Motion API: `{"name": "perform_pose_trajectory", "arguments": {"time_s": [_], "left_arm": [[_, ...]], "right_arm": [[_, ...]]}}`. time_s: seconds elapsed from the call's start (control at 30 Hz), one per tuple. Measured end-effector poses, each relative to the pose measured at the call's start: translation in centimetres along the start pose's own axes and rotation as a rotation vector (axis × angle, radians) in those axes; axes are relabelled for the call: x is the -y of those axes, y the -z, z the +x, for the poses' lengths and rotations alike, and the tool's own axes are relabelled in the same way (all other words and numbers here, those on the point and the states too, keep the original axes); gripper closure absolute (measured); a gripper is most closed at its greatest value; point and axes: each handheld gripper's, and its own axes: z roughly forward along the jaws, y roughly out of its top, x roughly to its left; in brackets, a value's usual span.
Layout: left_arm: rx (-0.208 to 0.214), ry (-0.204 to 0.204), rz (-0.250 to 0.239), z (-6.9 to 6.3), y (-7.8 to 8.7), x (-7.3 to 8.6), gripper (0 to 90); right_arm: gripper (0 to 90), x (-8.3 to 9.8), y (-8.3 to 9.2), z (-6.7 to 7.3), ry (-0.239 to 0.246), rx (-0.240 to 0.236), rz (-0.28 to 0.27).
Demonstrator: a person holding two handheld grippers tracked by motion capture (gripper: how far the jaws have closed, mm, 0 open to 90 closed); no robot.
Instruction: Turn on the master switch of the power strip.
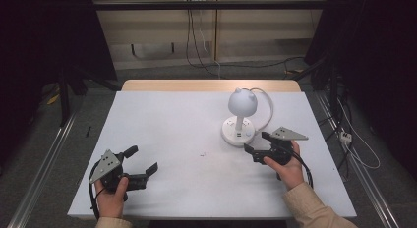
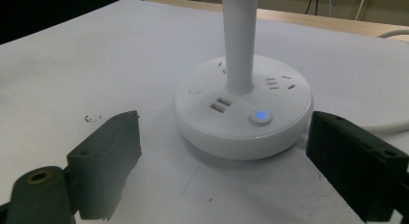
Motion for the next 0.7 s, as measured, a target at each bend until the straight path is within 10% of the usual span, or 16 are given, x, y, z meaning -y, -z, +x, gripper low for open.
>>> {"name": "perform_pose_trajectory", "arguments": {"time_s": [0.7], "left_arm": [[0.0,0.002,-0.002,0.0,0.0,0.0,3.7]], "right_arm": [[11.9,0.6,1.3,0.6,0.021,-0.034,0.001]]}}
